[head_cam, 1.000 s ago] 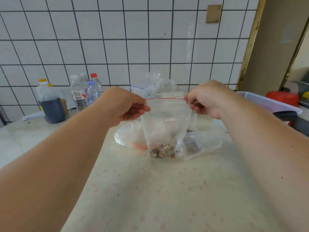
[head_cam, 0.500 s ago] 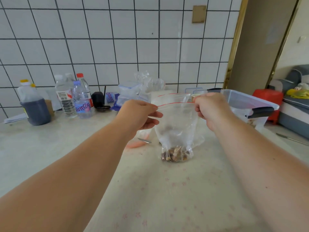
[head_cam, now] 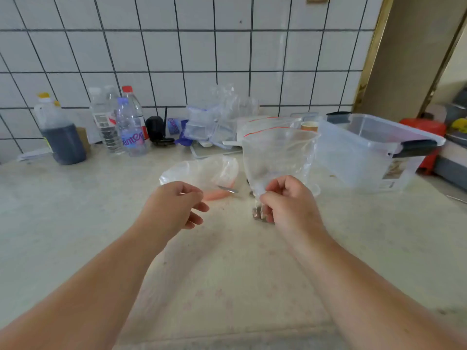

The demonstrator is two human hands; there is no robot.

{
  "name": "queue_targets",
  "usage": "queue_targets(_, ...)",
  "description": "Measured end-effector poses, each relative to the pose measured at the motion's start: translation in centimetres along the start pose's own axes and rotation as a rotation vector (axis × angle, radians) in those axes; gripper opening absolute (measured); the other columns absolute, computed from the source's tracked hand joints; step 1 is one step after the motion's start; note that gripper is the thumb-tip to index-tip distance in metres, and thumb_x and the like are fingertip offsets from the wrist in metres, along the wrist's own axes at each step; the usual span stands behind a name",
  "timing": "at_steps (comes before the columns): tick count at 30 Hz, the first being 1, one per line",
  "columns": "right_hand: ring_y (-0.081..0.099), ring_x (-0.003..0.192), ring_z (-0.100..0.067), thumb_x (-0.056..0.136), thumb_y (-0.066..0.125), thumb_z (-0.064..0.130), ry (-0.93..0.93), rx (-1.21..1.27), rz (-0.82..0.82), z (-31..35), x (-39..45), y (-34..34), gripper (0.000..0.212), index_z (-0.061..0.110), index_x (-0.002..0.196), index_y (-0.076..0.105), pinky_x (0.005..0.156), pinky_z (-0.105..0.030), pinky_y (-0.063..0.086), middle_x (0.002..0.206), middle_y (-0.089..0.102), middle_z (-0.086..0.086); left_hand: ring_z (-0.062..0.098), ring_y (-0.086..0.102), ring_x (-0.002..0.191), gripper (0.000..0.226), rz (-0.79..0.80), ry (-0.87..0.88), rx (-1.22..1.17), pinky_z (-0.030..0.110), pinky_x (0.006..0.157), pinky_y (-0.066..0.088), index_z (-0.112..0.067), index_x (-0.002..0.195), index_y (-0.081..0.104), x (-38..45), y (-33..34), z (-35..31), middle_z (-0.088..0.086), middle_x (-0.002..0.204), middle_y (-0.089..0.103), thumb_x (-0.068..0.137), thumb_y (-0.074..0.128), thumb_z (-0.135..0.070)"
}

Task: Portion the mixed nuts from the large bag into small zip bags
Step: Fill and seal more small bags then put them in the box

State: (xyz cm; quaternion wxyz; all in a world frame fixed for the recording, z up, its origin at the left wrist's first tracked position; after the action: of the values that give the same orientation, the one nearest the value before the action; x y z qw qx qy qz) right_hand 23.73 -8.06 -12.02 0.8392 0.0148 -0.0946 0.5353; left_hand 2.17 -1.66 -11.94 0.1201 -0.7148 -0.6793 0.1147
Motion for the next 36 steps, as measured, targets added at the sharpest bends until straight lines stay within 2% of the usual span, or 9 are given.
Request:
queue_targets(4,0.063,0.055,-0.01,0.077,0.063,0.01,0.089,-0.084,0.219,-1.4,-1.1,2.0,0.009,0.017,0.083,0.065,0.05,-0.024,0.049,0.061,0.062,0.004,0.02,0.071,0.057,0.008,0.047,-0.018,0.01,0.031,0.055,0.057,-0.012,0.096,0.072,-1.1,-2.5,2.1,0.005,0.081,0.08,0.096,0.066,-0.018)
queue_targets(6,0.063,0.056,-0.011,0.078,0.062,0.009,0.144,-0.096,0.259,-2.1,-1.2,2.6,0.01,0.016,0.085,0.066,0.05,-0.027,0.048,0.063,0.062,0.003,0.022,0.071,0.059,0.01,0.062,-0.018,-0.009,0.032,0.057,0.056,-0.012,0.096,0.073,-1.3,-3.1,2.9,0.007,0.083,0.08,0.096,0.066,-0.019)
queue_targets(10,0.063,0.054,-0.011,0.078,0.061,0.01,0.153,-0.104,0.261,-3.1,-1.1,2.8,0.01,0.016,0.084,0.066,0.047,-0.026,0.047,0.06,0.062,0.003,0.02,0.068,0.06,0.011,-0.021,-0.02,-0.118,0.033,0.061,0.052,-0.014,0.094,0.074,-1.5,-3.7,4.9,0.007,0.085,0.08,0.095,0.066,-0.022)
queue_targets(14,0.06,0.053,-0.01,0.08,0.061,0.01,0.155,-0.073,0.248,-3.9,-0.9,2.6,0.009,0.017,0.084,0.065,0.048,-0.023,0.046,0.058,0.062,0.002,0.021,0.067,0.06,0.013,-0.068,-0.041,-0.184,0.035,0.062,0.05,-0.025,0.081,0.075,-1.7,-4.2,5.6,0.006,0.084,0.079,0.079,0.067,-0.035)
queue_targets(16,0.06,0.053,-0.011,0.077,0.062,0.014,0.175,-0.053,0.246,-4.1,-0.9,2.5,0.008,0.021,0.08,0.066,0.05,-0.025,0.046,0.057,0.062,0.001,0.02,0.067,0.059,0.013,-0.075,-0.05,-0.193,0.034,0.061,0.049,-0.028,0.078,0.076,-1.8,-4.3,5.6,0.005,0.083,0.079,0.078,0.066,-0.036)
queue_targets(20,0.059,0.056,-0.015,0.071,0.061,0.022,0.21,0.012,0.215,-4.3,-0.7,2.3,0.011,0.031,0.072,0.068,0.054,-0.03,0.044,0.056,0.062,0.001,0.017,0.064,0.059,0.012,-0.096,-0.068,-0.164,0.026,0.055,0.049,-0.027,0.079,0.075,-1.8,-3.9,5.6,0.005,0.081,0.078,0.086,0.066,-0.029)
queue_targets(25,0.06,0.055,-0.012,0.074,0.06,0.023,0.254,-0.004,0.244,-4.2,-1.0,2.6,0.009,0.03,0.076,0.065,0.05,-0.022,0.045,0.056,0.062,0.0,0.009,0.06,0.057,0.011,-0.104,-0.108,-0.102,0.017,0.05,0.048,-0.027,0.083,0.075,-2.2,-3.5,5.4,-0.001,0.079,0.077,0.085,0.064,-0.03)
queue_targets(31,0.061,0.053,-0.012,0.069,0.061,0.03,0.48,-0.067,0.327,-2.6,-1.1,0.9,0.011,0.038,0.076,0.065,0.049,-0.022,0.046,0.057,0.063,0.002,0.01,0.062,0.062,0.016,-0.043,-0.326,-0.087,0.032,0.066,0.047,-0.028,0.081,0.078,-2.1,-4.1,3.1,-0.001,0.079,0.077,0.089,0.065,-0.024)
queue_targets(36,0.064,0.053,-0.01,0.059,0.058,0.045,0.659,-0.205,0.315,-1.0,-1.7,-3.4,0.026,0.034,0.081,0.068,0.053,-0.029,0.047,0.061,0.067,0.004,0.017,0.067,0.065,0.015,0.086,-0.423,-0.013,0.041,0.068,0.05,-0.027,0.084,0.078,-3.1,-4.3,-0.1,0.003,0.083,0.078,0.088,0.063,-0.027)
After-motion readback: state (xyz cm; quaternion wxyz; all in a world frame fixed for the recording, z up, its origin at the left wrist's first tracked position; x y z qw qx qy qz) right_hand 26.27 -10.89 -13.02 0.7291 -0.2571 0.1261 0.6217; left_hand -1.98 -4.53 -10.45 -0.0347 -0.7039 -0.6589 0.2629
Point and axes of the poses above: each hand's wrist, its own x-axis towards the middle knuckle, its own y-axis out of the palm, z = x × y, the point moved 2 cm from there along x, towards the middle knuckle
